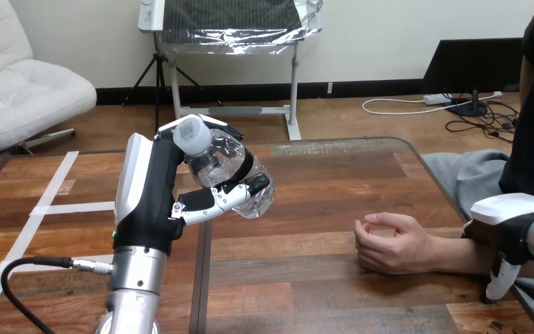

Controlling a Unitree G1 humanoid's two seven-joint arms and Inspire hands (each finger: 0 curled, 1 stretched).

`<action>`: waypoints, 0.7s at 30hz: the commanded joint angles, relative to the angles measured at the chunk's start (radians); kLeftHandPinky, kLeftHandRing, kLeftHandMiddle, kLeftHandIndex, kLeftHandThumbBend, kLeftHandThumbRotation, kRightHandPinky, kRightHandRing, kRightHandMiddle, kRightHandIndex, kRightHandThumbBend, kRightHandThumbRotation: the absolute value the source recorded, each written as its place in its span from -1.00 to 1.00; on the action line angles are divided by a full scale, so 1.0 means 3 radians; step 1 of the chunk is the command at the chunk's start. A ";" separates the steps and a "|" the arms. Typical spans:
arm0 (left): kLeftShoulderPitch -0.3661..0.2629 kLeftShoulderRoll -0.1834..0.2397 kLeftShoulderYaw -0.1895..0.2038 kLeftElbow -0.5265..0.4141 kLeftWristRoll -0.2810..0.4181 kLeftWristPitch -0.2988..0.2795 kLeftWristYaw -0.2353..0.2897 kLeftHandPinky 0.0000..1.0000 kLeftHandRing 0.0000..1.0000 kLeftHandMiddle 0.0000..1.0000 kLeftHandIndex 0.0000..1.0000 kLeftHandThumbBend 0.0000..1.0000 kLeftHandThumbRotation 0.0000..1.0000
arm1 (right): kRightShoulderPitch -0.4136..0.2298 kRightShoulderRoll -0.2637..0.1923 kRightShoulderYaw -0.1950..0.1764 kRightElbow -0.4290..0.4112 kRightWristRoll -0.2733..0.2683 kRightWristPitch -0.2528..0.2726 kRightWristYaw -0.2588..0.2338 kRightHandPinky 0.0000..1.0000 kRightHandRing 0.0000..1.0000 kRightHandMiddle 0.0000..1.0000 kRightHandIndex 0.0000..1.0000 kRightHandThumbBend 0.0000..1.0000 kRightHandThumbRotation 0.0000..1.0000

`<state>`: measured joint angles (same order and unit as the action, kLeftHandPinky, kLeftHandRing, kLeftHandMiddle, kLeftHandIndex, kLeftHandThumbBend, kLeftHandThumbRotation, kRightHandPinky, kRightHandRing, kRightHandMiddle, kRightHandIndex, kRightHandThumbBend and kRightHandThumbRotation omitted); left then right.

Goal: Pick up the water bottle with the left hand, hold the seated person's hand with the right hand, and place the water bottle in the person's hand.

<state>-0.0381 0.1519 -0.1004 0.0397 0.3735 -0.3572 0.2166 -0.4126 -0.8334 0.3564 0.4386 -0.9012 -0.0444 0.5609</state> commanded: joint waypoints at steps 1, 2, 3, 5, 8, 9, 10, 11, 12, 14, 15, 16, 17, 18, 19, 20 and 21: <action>-0.0139 0.0017 0.0064 -0.0147 -0.0021 -0.0093 0.0007 -0.29 -0.26 -0.17 0.03 0.08 -1.00 | -0.0263 0.0081 0.0022 0.0141 0.0077 -0.0087 -0.0121 0.56 0.62 0.67 0.63 0.27 -0.74; -0.0138 0.0016 0.0066 -0.0153 -0.0027 -0.0081 0.0001 -0.28 -0.26 -0.17 0.03 0.08 -1.00 | -0.0272 0.0094 0.0021 0.0188 0.0095 -0.0112 -0.0140 0.47 0.57 0.64 0.61 0.26 -0.77; -0.0137 0.0015 0.0067 -0.0158 -0.0031 -0.0074 -0.0003 -0.28 -0.26 -0.17 0.03 0.08 -1.00 | -0.0278 0.0101 0.0022 0.0214 0.0105 -0.0128 -0.0150 0.44 0.56 0.63 0.60 0.26 -0.79; -0.0133 0.0016 0.0068 -0.0167 -0.0028 -0.0056 -0.0007 -0.28 -0.26 -0.17 0.03 0.08 -1.00 | -0.0284 0.0114 0.0013 0.0250 0.0140 -0.0152 -0.0163 0.39 0.53 0.62 0.59 0.26 -0.81; -0.0131 0.0016 0.0072 -0.0170 -0.0026 -0.0051 -0.0008 -0.28 -0.26 -0.17 0.03 0.08 -1.00 | -0.0295 0.0129 0.0010 0.0309 0.0186 -0.0197 -0.0212 0.33 0.49 0.59 0.57 0.25 -0.86; -0.0131 0.0016 0.0073 -0.0170 -0.0026 -0.0052 -0.0009 -0.28 -0.26 -0.17 0.03 0.08 -1.00 | -0.0298 0.0131 0.0012 0.0324 0.0196 -0.0207 -0.0225 0.31 0.48 0.58 0.56 0.26 -0.87; -0.0128 0.0015 0.0074 -0.0175 -0.0028 -0.0045 -0.0012 -0.28 -0.26 -0.17 0.03 0.08 -1.00 | -0.0299 0.0140 0.0010 0.0344 0.0210 -0.0214 -0.0249 0.30 0.47 0.57 0.55 0.26 -0.89; -0.0127 0.0014 0.0077 -0.0185 -0.0032 -0.0035 -0.0018 -0.27 -0.26 -0.17 0.03 0.08 -1.00 | -0.0301 0.0144 0.0009 0.0352 0.0220 -0.0216 -0.0260 0.26 0.42 0.53 0.52 0.27 -0.92; -0.0126 0.0014 0.0079 -0.0192 -0.0035 -0.0028 -0.0022 -0.27 -0.26 -0.17 0.03 0.08 -1.00 | -0.0304 0.0146 0.0009 0.0359 0.0228 -0.0219 -0.0269 0.24 0.41 0.51 0.51 0.27 -0.93; -0.0124 0.0014 0.0082 -0.0200 -0.0038 -0.0022 -0.0028 -0.28 -0.26 -0.17 0.04 0.08 -1.00 | -0.0312 0.0162 0.0002 0.0391 0.0264 -0.0222 -0.0264 0.21 0.38 0.48 0.50 0.27 -0.95; -0.0124 0.0013 0.0083 -0.0201 -0.0038 -0.0021 -0.0029 -0.28 -0.26 -0.17 0.04 0.08 -1.00 | -0.0315 0.0166 0.0002 0.0402 0.0274 -0.0224 -0.0264 0.20 0.36 0.47 0.49 0.27 -0.96; -0.0123 0.0012 0.0085 -0.0206 -0.0037 -0.0015 -0.0030 -0.28 -0.26 -0.17 0.04 0.07 -1.00 | -0.0317 0.0177 0.0002 0.0423 0.0284 -0.0223 -0.0285 0.18 0.35 0.45 0.49 0.27 -0.97; -0.0122 0.0011 0.0086 -0.0209 -0.0036 -0.0011 -0.0030 -0.28 -0.26 -0.17 0.04 0.07 -1.00 | -0.0318 0.0183 0.0006 0.0437 0.0290 -0.0222 -0.0303 0.15 0.31 0.43 0.48 0.27 -0.97; -0.0121 0.0009 0.0087 -0.0211 -0.0036 -0.0008 -0.0031 -0.28 -0.26 -0.17 0.04 0.07 -1.00 | -0.0320 0.0186 0.0010 0.0448 0.0296 -0.0222 -0.0316 0.13 0.28 0.41 0.46 0.27 -0.98; -0.0119 0.0008 0.0089 -0.0216 -0.0037 -0.0002 -0.0034 -0.28 -0.26 -0.17 0.04 0.07 -1.00 | -0.0324 0.0198 0.0017 0.0460 0.0300 -0.0205 -0.0317 0.10 0.26 0.39 0.45 0.28 -0.98; -0.0118 0.0007 0.0091 -0.0219 -0.0038 0.0002 -0.0036 -0.28 -0.26 -0.17 0.04 0.07 -1.00 | -0.0328 0.0205 0.0023 0.0468 0.0302 -0.0194 -0.0315 0.06 0.22 0.36 0.43 0.27 -0.99; -0.0117 0.0006 0.0092 -0.0221 -0.0039 0.0005 -0.0038 -0.28 -0.26 -0.17 0.04 0.07 -1.00 | -0.0331 0.0209 0.0028 0.0475 0.0305 -0.0186 -0.0316 0.05 0.20 0.34 0.42 0.27 -0.99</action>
<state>-0.0375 0.1517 -0.0968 0.0391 0.3680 -0.3532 0.2036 -0.4535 -0.8091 0.3564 0.5556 -0.8254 -0.1047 0.4795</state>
